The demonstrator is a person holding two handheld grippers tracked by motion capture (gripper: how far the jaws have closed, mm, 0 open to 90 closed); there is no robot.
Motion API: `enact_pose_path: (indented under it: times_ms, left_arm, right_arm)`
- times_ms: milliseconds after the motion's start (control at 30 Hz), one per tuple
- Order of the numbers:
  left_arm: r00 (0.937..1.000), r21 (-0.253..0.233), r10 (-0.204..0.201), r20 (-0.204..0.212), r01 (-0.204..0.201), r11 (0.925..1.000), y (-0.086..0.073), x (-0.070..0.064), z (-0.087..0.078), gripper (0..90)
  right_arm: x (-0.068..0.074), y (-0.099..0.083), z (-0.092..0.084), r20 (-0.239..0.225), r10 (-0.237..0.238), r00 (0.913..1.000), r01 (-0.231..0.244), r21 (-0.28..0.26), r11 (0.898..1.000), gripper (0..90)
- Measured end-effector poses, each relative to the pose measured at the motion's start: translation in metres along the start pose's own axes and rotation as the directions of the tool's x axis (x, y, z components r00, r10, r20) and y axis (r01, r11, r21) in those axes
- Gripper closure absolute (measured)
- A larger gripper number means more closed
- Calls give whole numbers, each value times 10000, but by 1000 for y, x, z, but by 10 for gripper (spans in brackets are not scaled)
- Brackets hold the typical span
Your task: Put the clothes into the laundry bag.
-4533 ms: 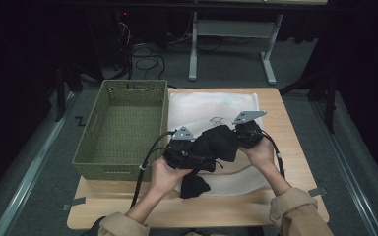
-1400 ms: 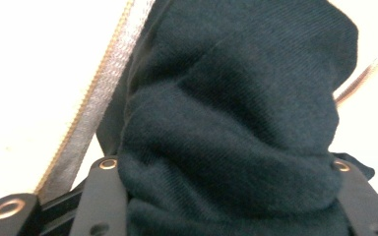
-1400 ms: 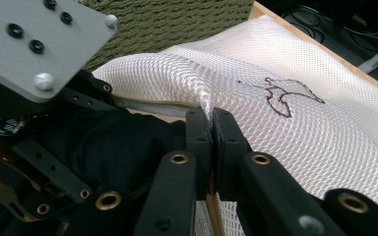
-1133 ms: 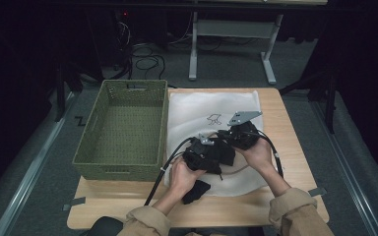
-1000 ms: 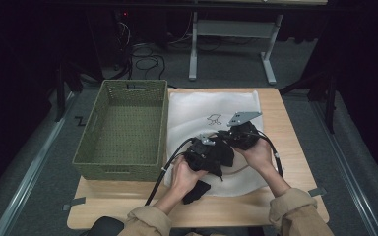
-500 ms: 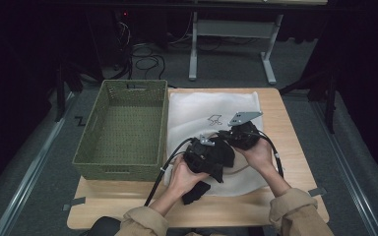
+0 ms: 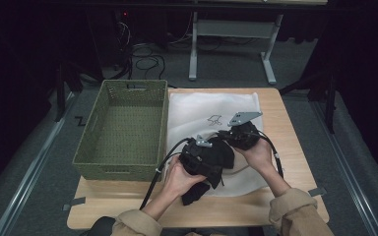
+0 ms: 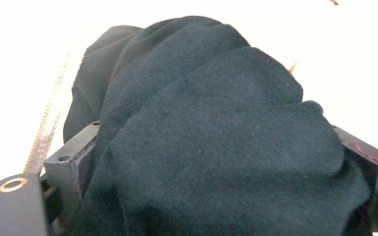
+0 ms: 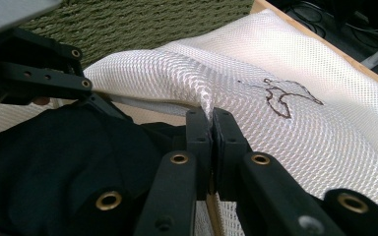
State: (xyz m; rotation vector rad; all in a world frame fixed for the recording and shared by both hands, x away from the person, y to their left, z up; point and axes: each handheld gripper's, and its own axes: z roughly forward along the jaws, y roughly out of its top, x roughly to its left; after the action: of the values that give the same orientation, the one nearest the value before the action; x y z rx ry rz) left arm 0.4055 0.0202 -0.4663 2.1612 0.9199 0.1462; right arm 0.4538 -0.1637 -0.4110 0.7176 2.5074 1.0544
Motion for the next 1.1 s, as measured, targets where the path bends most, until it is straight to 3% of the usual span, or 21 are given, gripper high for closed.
enact_pose_path:
  times_ms: [567, 867, 1100]
  left_arm:
    - [9999, 25, 114, -26, -114, 9999, -5, -5, -28, 130]
    - [9999, -196, -152, 63, 153, 9997, -18, 0, -40, 144]
    - [9994, 243, -291, -177, 295, 9993, -32, 3, -31, 172]
  right_arm:
    - [0, 0, -2, 15, -33, 10000, 33, -61, 10000, 881]
    - [0, 0, -1, 2, -51, 10000, 51, -67, 10000, 881]
    - [1, 1, 0, -17, -126, 9999, 126, -66, 9999, 881]
